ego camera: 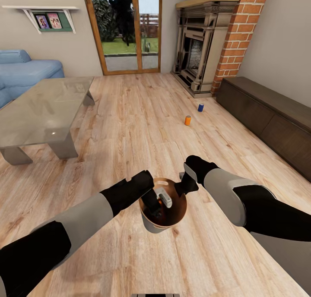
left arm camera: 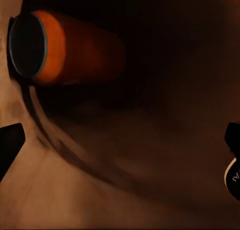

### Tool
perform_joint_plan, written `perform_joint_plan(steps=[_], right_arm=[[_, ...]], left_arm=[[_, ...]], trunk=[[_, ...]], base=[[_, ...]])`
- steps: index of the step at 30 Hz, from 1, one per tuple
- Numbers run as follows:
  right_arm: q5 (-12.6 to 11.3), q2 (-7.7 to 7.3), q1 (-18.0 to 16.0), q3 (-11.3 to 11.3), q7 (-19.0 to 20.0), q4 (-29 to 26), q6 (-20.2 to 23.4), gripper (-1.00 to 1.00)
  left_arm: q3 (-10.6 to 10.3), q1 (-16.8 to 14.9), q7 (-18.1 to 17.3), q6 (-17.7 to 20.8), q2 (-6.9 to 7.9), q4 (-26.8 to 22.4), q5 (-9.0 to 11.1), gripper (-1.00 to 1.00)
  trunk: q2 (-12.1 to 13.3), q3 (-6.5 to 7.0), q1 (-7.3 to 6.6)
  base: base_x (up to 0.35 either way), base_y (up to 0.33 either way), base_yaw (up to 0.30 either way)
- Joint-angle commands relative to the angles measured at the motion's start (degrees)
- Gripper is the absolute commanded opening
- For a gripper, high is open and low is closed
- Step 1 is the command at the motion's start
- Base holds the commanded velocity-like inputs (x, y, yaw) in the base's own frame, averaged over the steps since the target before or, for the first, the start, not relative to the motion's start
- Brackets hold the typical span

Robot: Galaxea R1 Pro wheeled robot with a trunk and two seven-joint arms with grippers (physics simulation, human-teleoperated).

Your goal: Put the three can of soda from the living room inside the tash can in the kitchen.

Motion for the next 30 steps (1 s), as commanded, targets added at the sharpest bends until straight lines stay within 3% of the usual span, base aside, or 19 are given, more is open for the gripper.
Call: perform_joint_plan(steps=[1, 9, 11, 12, 13, 14, 17, 19, 21, 23, 24, 25, 27, 30], right_arm=[[-1.57, 0.0, -0.03, -1.52, 0.07, -0.01, 0.09, -1.0], [-1.51, -0.42, 0.01, -1.52, 0.07, -0.01, 0.09, -1.0], [-1.53, -0.55, 0.02, -1.48, 0.07, -0.01, 0.09, -1.0], [-1.54, -0.62, 0.03, -1.47, 0.07, -0.01, 0.09, -1.0], [-1.53, -0.63, 0.03, -1.48, 0.07, -0.01, 0.09, -1.0], [-1.53, -0.65, 0.03, -1.48, 0.07, -0.01, 0.09, -1.0], [-1.52, -0.67, 0.03, -1.46, 0.07, -0.01, 0.09, -1.0], [-1.52, -0.68, 0.03, -1.44, 0.07, -0.01, 0.09, -1.0], [-1.52, -0.7, 0.03, -1.44, 0.07, -0.01, 0.09, -1.0], [-1.52, -0.73, 0.03, -1.43, 0.07, -0.01, 0.09, -1.0], [-1.52, -0.73, 0.03, -1.43, 0.07, -0.01, 0.09, -1.0], [-1.52, -0.74, 0.03, -1.43, 0.07, -0.01, 0.09, -1.0], [-1.55, -0.76, 0.03, -1.48, 0.07, -0.01, 0.09, -1.0], [-1.58, -0.86, 0.03, -1.56, 0.07, 0.02, 0.09, -1.0]], left_arm=[[0.0, 0.0, 0.0, 0.0, 0.05, -0.01, -0.15, 1.0], [0.48, 0.03, -0.46, 0.0, 0.52, -2.36, -0.47, 1.0], [0.69, 0.06, -0.67, 0.0, 1.57, -5.45, -0.35, 1.0], [0.84, 0.08, -0.78, 0.0, 3.8, -10.16, -0.11, 1.0], [0.88, 0.08, -0.84, 0.0, 4.67, -11.93, 0.0, 1.0], [1.03, 0.09, -1.01, 0.0, 6.51, -15.39, 0.27, 1.0], [2.54, 0.09, -1.42, 0.0, 9.16, -19.86, 1.36, 1.0], [5.84, 0.09, -1.77, 0.0, 11.57, -23.14, 3.04, 1.0], [11.66, 1.03, -2.05, 0.0, 15.32, -27.83, 4.93, 1.0], [14.72, 1.77, -2.11, 0.0, 16.89, -30.08, 5.27, 1.0], [18.8, 2.76, -2.21, 0.0, 18.5, -32.4, 5.5, 1.0], [21.24, 3.41, -2.32, 0.0, 19.24, -33.43, 5.61, 1.0], [31.91, 6.59, -3.13, 0.0, 21.12, -35.81, 5.78, 1.0], [38.98, 9.28, -3.46, -0.93, 21.82, -36.16, 5.47, 1.0]], trunk=[[0.0, 0.01, 0.0], [0.0, 0.01, 0.0], [0.0, 0.01, 0.0], [0.0, 0.01, 0.0], [0.0, 0.01, 0.0], [0.0, 0.01, 0.0], [0.0, 0.01, 0.0], [0.0, 0.01, 0.0], [0.0, 0.01, 0.0], [0.0, 0.01, 0.0], [0.0, 0.01, 0.0], [0.0, 0.01, 0.0], [0.0, 0.01, 0.0], [0.0, 0.01, 0.0]], base=[[0.0, 0.0, 0.0], [0.0, 0.0, 0.0], [0.0, 0.0, 0.0], [0.0, 0.0, 0.0], [0.0, 0.0, 0.0], [0.0, 0.0, 0.0], [0.0, 0.0, 0.0], [0.0, 0.0, 0.0], [0.0, 0.0, 0.0], [0.0, 0.0, 0.0], [0.0, 0.0, 0.0], [0.0, 0.0, 0.0], [0.0, 0.0, 0.0], [0.0, 0.0, 0.0]])
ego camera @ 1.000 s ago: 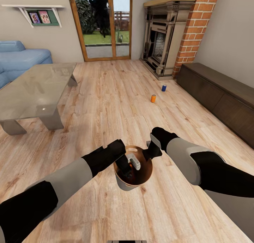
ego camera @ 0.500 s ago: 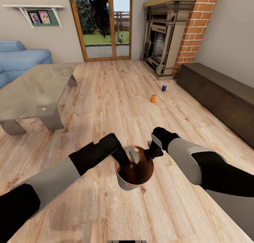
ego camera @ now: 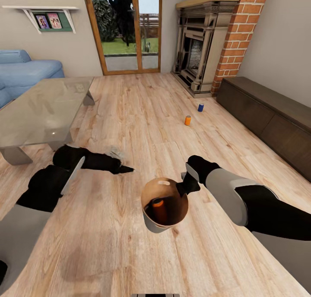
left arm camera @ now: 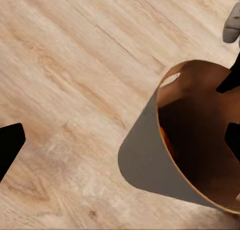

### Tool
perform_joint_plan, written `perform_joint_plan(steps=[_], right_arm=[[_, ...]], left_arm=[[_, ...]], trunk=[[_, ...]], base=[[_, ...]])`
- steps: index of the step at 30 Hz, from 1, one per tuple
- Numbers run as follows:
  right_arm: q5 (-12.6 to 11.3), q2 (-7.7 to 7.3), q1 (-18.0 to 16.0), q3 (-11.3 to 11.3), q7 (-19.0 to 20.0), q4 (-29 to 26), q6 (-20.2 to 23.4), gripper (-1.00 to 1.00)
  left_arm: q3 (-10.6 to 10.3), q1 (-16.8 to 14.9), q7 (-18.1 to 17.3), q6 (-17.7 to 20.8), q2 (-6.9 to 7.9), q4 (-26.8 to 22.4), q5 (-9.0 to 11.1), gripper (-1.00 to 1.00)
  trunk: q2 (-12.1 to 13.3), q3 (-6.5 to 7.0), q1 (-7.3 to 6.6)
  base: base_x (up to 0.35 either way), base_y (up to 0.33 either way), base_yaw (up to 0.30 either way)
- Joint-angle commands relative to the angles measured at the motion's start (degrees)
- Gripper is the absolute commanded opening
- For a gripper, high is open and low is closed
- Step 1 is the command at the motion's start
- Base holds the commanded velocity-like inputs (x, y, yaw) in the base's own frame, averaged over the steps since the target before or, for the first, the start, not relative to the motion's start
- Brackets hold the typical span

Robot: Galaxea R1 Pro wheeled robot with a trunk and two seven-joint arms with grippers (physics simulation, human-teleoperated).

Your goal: Put the three can of soda from the living room inside the tash can in the kitchen.

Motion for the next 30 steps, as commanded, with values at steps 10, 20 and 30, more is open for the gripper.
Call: perform_joint_plan(steps=[10, 20, 30], right_arm=[[-1.9, -14.78, 1.19, -1.54, 0.82, 0.62, 0.08, -1.0], [-1.6, -21.6, 4.94, -1.56, 1.17, 0.16, 0.08, -1.0], [-1.94, -21.94, 7.54, -1.8, 1.28, 0.0, 0.08, -1.0]], left_arm=[[11.34, 15.07, 14.55, -23.94, 0.89, 13.41, -1.4, 1.0], [11.74, 17.49, 20.86, -35.33, -0.08, 25.38, -1.16, 1.0], [11.69, 16.48, 29.83, -28.52, -4.87, 30.68, -1.23, 1.0]], trunk=[[0.0, 0.01, -0.01], [4.01, 1.8, -2.2], [8.02, 3.6, -4.4]], base=[[0.0, 0.0, 0.0], [0.0, 0.0, 0.0], [0.0, 0.0, 0.0]])
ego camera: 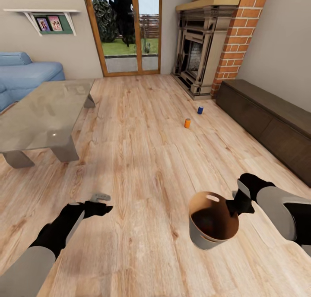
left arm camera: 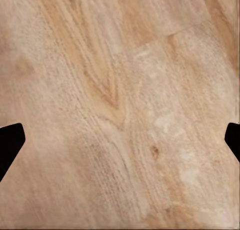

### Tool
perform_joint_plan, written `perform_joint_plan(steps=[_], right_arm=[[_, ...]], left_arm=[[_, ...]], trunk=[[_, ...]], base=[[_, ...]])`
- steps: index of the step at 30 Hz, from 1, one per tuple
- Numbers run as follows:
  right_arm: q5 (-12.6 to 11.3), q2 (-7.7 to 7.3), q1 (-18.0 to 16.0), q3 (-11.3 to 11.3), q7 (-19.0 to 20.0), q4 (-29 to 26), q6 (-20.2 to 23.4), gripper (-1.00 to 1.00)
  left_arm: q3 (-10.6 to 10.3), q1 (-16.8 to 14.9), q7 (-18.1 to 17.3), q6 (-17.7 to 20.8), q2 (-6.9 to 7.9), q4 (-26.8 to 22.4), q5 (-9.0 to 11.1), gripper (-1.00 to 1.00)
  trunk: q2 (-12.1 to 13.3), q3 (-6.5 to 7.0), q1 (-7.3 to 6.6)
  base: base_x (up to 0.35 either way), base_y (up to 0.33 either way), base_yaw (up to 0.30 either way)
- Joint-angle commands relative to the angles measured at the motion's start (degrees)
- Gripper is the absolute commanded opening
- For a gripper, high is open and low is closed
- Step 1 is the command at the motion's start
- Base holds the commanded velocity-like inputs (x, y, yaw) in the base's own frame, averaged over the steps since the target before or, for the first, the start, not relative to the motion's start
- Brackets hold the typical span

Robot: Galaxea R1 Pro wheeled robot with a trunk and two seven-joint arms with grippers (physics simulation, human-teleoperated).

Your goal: Put the three can of soda from the living room inside the tash can in the kitchen.

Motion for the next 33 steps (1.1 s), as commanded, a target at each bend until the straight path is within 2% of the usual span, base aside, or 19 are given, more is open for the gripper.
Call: perform_joint_plan(steps=[1, 6, 9, 16, 29, 33], right_arm=[[-0.59, -0.01, 0.16, -0.59, -0.01, -0.03, 0.04, -1.0], [-0.62, 0.03, 0.74, -0.55, -0.06, -0.01, 0.04, -1.0], [-0.68, 0.21, 3.37, -0.72, -0.07, -0.86, 0.04, -1.0], [-0.69, 0.27, 4.6, -0.79, -0.12, -1.41, 0.04, -1.0], [-0.69, 0.08, 5.51, -0.88, -0.14, -3.31, -0.03, -1.0], [-0.66, 0.04, 6.09, -0.93, -0.13, -3.46, -1.34, -1.0]], left_arm=[[0.04, -0.5, 0.82, 0.8, -0.96, 0.57, -0.07, 1.0], [-0.09, -0.88, 2.48, 0.8, -2.56, 3.52, -0.05, 1.0], [0.03, -0.81, 3.12, -0.04, -3.1, 4.56, 0.19, 1.0], [-0.04, -0.98, 3.3, 0.06, -3.22, 5.27, 0.0, 1.0], [-0.06, -1.03, 3.25, 0.24, -3.25, 5.41, -0.06, 1.0], [-0.06, -1.03, 3.27, 0.24, -3.23, 5.44, -0.12, 1.0]], trunk=[[0.41, 0.19, -0.23], [1.62, 0.73, -0.89], [1.62, 0.73, -0.89], [1.62, 0.73, -0.89], [1.62, 0.73, -0.89], [1.62, 0.73, -0.89]], base=[[0.0, 0.0, 0.0], [0.0, 0.0, 0.0], [0.0, 0.0, 0.0], [0.156, 0.0, 0.0], [0.313, 0.0, 0.0], [0.328, -0.001, 0.0]])
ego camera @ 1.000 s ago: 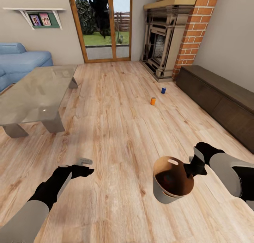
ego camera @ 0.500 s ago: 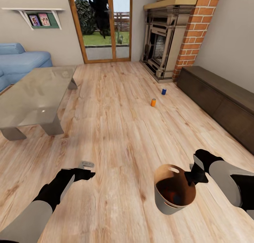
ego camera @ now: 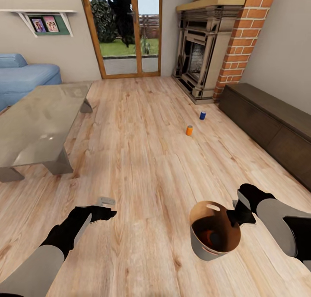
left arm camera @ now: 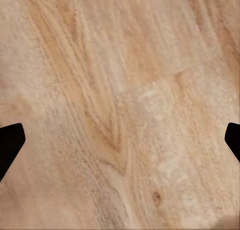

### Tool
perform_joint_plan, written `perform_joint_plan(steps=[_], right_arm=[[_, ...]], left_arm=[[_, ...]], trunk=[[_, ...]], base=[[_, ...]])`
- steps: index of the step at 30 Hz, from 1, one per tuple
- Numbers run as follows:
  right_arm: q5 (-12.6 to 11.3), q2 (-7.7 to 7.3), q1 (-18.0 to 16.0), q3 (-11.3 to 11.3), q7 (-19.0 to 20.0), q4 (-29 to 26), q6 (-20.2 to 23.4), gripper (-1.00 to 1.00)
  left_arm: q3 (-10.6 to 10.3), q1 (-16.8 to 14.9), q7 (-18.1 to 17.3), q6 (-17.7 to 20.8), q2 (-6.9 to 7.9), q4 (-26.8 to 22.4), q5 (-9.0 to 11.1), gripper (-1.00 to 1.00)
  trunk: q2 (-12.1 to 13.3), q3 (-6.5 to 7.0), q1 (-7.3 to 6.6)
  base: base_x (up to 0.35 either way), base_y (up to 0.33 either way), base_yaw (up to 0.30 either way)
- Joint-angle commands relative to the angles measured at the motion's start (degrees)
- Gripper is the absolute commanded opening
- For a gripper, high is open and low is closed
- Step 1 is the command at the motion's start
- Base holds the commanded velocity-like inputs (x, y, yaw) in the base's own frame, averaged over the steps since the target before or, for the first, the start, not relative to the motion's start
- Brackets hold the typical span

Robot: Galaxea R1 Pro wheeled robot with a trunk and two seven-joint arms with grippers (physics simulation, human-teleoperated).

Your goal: Put the three can of soda from the living room inside the tash can in the kitchen.

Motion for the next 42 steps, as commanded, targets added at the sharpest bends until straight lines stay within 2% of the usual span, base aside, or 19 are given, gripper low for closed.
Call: perform_joint_plan(steps=[1, 14, 18, 25, 42], right_arm=[[-1.08, -0.01, 0.26, -0.68, 0.06, -0.01, -0.69, -1.0], [-0.96, -0.1, 0.9, -0.7, -0.12, -0.04, -2.12, -1.0], [-0.96, -1.5, 0.9, -0.72, -0.6, -0.07, -2.22, -1.0], [-1.04, -5.07, 0.91, -0.75, -0.24, -0.07, -2.3, -1.0], [-1.05, -5.48, 0.92, -0.7, -0.14, 0.01, -2.23, -1.0]], left_arm=[[0.0, 0.0, 0.01, 0.0, -0.02, 0.01, -0.01, 1.0], [-0.05, 0.0, 0.02, 0.0, -0.02, 0.03, -0.12, 1.0], [-0.04, 0.0, 0.02, 0.0, -0.01, 0.04, -0.13, 1.0], [0.0, 0.0, 0.09, 0.0, -0.05, 0.39, -0.21, 1.0], [-0.01, 0.0, 1.58, 0.0, -0.05, 0.46, -0.21, 1.0]], trunk=[[0.0, 0.01, 0.0], [0.0, 0.01, 0.0], [0.0, 0.01, 0.0], [0.0, 0.01, 0.0], [0.0, 0.01, 0.0]], base=[[0.329, -0.026, 0.0], [0.329, -0.071, 0.0], [0.33, -0.101, 0.0], [0.329, -0.103, 0.0], [0.33, -0.109, 0.0]])
